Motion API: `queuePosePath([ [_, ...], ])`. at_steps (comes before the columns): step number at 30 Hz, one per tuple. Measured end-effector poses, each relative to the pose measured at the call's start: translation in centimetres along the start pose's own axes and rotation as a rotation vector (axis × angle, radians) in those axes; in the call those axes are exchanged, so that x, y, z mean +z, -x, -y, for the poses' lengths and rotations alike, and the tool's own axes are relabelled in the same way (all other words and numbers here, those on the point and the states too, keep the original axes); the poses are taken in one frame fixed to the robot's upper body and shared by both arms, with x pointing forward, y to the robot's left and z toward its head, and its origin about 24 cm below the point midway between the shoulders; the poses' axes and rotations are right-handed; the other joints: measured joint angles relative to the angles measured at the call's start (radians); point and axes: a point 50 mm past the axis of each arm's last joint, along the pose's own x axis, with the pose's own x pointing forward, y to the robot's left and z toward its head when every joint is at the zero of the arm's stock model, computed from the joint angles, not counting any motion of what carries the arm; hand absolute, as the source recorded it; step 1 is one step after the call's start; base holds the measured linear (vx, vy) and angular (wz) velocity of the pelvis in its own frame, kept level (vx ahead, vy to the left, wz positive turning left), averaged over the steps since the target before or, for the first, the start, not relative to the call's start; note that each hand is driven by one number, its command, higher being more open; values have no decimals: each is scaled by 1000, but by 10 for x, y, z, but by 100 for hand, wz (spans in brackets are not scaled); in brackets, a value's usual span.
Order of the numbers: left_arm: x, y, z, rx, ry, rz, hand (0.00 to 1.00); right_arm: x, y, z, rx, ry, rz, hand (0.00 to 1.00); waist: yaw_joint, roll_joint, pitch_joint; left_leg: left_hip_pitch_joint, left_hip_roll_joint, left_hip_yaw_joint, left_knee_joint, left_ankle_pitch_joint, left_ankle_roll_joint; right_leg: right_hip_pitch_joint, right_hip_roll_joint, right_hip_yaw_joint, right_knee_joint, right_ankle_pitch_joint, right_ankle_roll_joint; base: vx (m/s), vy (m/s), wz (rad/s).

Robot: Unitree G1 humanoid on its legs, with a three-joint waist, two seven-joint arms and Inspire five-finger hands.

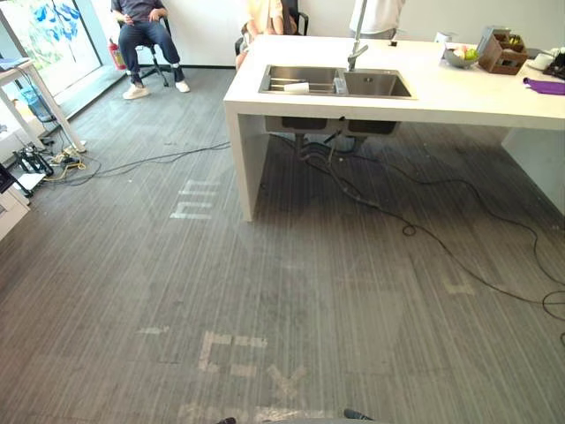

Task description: Walk over to the sink, pick up the cup, carry it to the dishwasher, place the cup inside the dishwasher, then close the dishwasher door

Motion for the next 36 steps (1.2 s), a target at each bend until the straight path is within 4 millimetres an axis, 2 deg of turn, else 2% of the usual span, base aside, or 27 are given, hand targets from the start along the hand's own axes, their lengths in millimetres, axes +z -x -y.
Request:
queuePosePath([
  [2, 8, -1, 7, -20, -36, 44, 100, 15, -2, -5, -21, 57, 79, 100, 1, -1, 24, 0, 0, -1, 0, -2, -2, 6, 1, -3, -10, 0, 0, 38, -16, 2],
  [4, 11, -2, 9, -22, -41, 65, 100, 20, -2, -9, -5, 72, 94, 100, 1, 1, 26, 0, 1, -1, 0, -3, -4, 10, 1, -4, -13, -1, 2, 13, -11, 2],
  [10, 14, -2, 10, 21, -39, 102, 100, 26, -4, -29, 136, 109, 80, 100, 2, 2, 27, 7, 3, -11, -2, -4, -5, 21, 4, -22, -14, -5, 8, -24, -21, 8],
  [18, 3, -3, 8, 59, 189, 76, 100, 23, -4, -28, 162, 33, 55, 100, 3, -1, 28, 13, -3, -20, -7, -2, -2, 29, -3, -36, -12, -9, 12, -64, -6, 4],
  [36, -7, -3, 6, 54, 378, 58, 100, 19, -3, -24, 178, -112, 63, 100, 4, -17, 27, 19, -11, -35, -8, 1, 3, 49, -10, -55, -24, -8, 12, -16, -12, 3],
])
